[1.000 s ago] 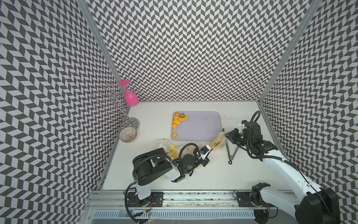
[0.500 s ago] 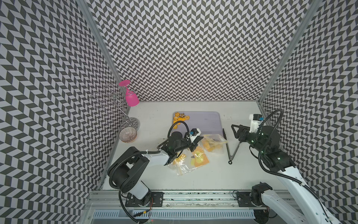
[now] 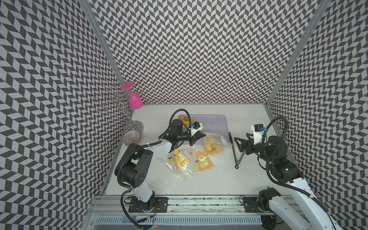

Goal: Put the cookies into a resealable bag to prevent moisture
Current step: Close the ziploc bag at the center of the board.

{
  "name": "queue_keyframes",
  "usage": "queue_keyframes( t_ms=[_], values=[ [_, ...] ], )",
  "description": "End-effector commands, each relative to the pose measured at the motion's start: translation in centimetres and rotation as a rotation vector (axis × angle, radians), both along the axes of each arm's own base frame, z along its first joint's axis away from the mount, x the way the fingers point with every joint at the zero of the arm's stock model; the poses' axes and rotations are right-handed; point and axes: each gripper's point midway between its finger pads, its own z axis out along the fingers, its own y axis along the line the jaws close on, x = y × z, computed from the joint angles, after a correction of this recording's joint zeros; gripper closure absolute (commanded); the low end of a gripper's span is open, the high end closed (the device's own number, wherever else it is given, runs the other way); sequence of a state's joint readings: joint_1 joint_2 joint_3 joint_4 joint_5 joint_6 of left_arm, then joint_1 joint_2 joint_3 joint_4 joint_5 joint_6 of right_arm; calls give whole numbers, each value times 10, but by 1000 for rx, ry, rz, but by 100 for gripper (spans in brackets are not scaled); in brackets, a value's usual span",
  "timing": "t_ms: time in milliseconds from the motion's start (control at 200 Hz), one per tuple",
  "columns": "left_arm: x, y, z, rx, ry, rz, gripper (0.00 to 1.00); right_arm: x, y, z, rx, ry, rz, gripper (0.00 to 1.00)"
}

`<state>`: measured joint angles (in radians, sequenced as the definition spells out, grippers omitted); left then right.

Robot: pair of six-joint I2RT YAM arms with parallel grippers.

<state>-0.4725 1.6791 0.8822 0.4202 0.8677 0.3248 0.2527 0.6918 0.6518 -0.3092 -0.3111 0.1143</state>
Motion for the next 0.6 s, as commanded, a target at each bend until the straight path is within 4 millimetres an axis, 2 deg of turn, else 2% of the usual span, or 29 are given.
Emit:
queue_keyframes(
  t_ms=[0, 90, 200, 290, 481, 596],
  values=[
    [-10, -3, 0, -9, 19, -84, 100, -12, 27, 10, 21, -52, 191, 14],
    [-6, 0, -1, -15, 34, -80, 100, -1, 22, -1, -31, -71, 161, 21],
    [2, 6, -5, -16, 77, -78, 100, 3, 25, -23, -118, -89, 206, 26],
    [11, 10, -11, -3, 105, -52, 100, 6, 29, -26, -110, -124, 222, 31],
    [25, 19, -17, -11, 177, -43, 100, 21, 31, -32, -185, -144, 230, 27],
    [28, 22, -20, -23, 204, -46, 100, 24, 35, -44, -230, -131, 240, 23]
  ],
)
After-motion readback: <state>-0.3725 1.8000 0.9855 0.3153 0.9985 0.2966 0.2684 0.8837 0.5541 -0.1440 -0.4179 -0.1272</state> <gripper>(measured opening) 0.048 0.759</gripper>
